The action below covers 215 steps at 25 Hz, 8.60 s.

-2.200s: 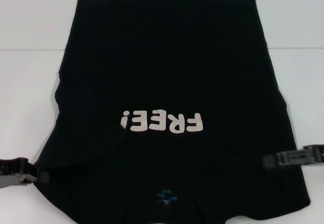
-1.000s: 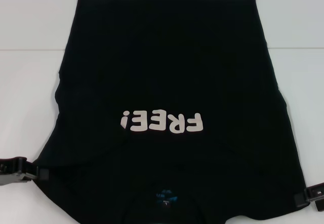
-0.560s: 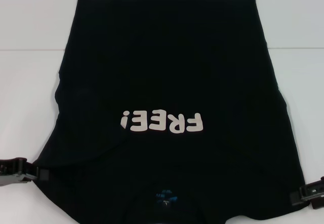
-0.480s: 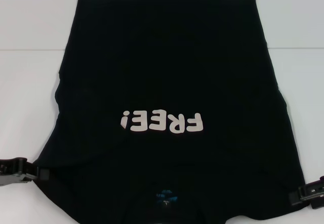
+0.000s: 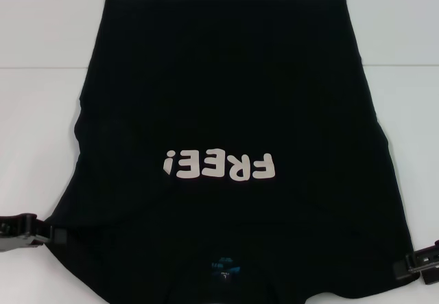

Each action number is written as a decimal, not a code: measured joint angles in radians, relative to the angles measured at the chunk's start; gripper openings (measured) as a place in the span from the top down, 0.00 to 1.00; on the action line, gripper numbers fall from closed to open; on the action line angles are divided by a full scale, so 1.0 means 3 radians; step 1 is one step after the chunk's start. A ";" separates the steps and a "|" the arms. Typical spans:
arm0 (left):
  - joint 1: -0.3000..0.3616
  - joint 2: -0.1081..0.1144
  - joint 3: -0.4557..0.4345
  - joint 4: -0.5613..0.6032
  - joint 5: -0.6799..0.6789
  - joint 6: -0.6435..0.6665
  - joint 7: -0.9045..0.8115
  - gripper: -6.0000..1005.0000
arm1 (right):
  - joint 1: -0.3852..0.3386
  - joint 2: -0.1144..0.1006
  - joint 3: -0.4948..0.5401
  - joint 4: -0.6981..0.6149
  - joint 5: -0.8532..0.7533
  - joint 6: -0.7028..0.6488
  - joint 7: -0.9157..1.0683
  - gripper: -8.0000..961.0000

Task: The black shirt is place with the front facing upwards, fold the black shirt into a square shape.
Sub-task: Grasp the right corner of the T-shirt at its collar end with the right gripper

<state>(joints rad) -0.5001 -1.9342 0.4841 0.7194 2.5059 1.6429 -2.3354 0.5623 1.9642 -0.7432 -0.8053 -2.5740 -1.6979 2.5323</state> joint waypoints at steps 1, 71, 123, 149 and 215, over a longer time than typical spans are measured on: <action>0.0000 0.0000 -0.0003 0.0000 0.0000 0.0000 0.0002 0.96 | 0.0002 0.0001 -0.0001 0.0000 0.0000 0.0000 0.0000 0.10; 0.0000 -0.0018 -0.0023 -0.0041 -0.0044 0.0000 0.0051 0.96 | 0.0094 -0.0027 0.0289 0.0361 0.0005 0.0138 -0.0168 0.10; 0.0002 -0.0021 -0.0024 -0.0076 -0.0056 -0.0010 0.0092 0.96 | 0.0336 0.0088 0.0244 0.0619 0.0031 0.0286 -0.0269 0.10; 0.0005 -0.0021 -0.0024 -0.0076 -0.0090 -0.0006 0.0117 0.96 | 0.0363 0.0064 0.0127 0.0573 0.0005 0.0280 -0.0298 0.66; -0.0046 0.0025 -0.0032 -0.0238 -0.0147 -0.0005 0.0186 0.96 | 0.0179 -0.0016 0.0729 0.0259 0.0866 -0.0122 -0.0902 0.34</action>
<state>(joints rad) -0.5138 -1.9267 0.4744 0.6479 2.4617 1.6413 -2.2797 0.6159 1.9594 -0.5247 -0.7277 -2.3142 -1.7344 2.2617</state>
